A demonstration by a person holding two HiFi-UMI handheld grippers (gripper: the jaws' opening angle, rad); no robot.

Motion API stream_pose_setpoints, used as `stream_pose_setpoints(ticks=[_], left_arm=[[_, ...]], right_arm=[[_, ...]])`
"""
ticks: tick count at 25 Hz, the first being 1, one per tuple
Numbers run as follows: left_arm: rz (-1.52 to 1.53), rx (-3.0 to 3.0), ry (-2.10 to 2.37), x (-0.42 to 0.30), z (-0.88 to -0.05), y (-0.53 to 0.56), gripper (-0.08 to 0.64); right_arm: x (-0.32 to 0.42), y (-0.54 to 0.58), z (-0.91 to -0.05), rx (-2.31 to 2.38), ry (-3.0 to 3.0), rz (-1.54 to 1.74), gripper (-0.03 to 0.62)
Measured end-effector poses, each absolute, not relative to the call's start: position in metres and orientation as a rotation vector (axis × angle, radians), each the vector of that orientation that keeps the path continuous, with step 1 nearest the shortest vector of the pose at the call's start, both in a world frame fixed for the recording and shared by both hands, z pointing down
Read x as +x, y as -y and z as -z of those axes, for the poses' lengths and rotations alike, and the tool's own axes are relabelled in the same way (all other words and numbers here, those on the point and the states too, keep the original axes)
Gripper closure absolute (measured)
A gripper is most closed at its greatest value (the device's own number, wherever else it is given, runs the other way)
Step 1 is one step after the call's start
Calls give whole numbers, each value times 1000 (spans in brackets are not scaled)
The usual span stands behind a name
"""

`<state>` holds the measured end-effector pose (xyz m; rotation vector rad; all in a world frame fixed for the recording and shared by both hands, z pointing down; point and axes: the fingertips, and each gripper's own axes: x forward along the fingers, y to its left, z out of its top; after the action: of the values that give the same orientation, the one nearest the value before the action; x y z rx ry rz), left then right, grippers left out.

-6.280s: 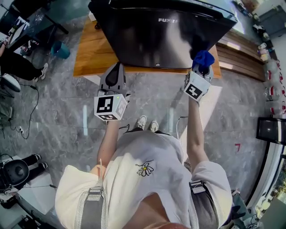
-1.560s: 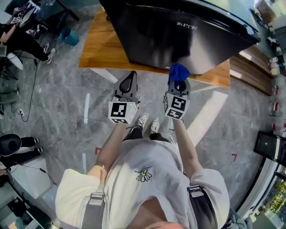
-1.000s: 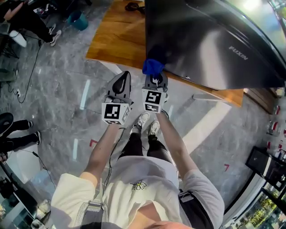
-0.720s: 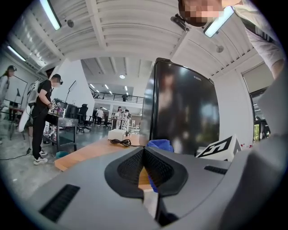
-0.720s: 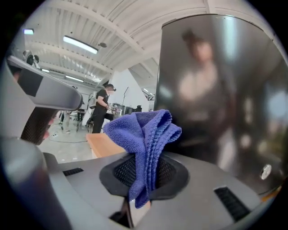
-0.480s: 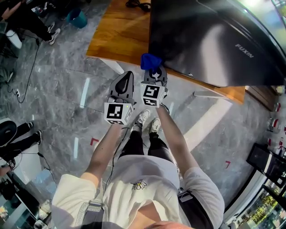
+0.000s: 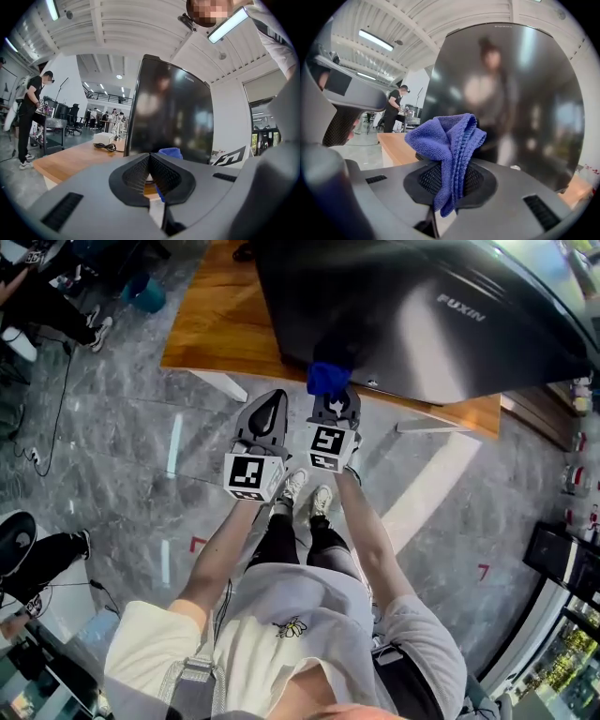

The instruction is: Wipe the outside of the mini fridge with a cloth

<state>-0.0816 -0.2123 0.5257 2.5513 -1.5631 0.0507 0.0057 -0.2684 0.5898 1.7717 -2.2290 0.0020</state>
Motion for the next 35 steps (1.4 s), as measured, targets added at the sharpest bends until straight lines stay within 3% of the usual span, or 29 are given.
stream_pose_setpoints(ticks=[26,35], left_arm=[[-119,2641,1360,62,-544,182,555],[-104,2661,1371,78,-538,175,555]], right_arm=[[276,223,-606,2116,1852,-130,522],[312,218,-612,2143,1825,-147,522]])
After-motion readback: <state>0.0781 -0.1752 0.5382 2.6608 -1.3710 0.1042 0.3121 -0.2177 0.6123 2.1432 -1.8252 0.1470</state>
